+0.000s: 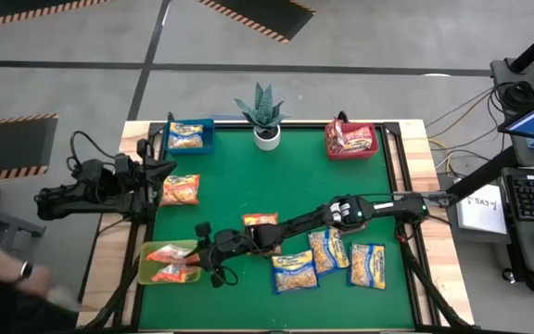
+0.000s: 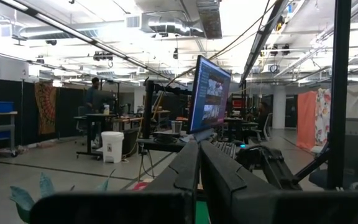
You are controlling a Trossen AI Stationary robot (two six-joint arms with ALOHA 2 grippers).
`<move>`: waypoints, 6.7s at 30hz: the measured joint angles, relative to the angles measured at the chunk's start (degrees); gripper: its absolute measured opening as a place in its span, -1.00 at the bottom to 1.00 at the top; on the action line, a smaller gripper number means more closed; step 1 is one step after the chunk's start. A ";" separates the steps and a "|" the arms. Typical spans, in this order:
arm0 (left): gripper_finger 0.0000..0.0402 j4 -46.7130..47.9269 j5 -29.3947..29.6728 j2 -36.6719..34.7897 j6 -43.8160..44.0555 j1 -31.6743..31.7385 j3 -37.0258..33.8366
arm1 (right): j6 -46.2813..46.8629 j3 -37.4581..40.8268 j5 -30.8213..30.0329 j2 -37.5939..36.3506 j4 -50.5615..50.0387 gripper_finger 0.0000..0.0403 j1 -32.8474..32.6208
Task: Sort Maruchan noodles
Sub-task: Put the orange noodle pack into the yellow bin
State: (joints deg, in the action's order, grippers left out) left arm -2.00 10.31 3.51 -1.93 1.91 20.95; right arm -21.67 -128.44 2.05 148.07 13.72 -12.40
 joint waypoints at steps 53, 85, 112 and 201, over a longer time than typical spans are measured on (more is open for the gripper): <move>-1.00 -11.75 2.21 25.31 18.30 -0.01 -1.27 | 14.95 60.26 -8.15 -48.90 10.68 -0.83 11.88; -1.00 -27.09 4.28 54.65 33.10 0.01 -1.00 | 20.35 75.80 -11.11 -66.05 3.83 -0.83 18.28; -1.00 -36.99 5.46 65.70 10.24 15.39 16.02 | 20.66 75.76 -19.90 -67.04 6.25 -0.84 21.55; -0.14 73.16 13.05 83.60 57.98 -3.18 39.26 | 25.00 77.44 -3.59 -78.69 -38.31 -0.83 22.20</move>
State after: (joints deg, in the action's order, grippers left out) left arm 71.16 23.35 87.11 56.05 -1.28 60.20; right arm 3.33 -51.00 -1.54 69.38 -24.59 9.80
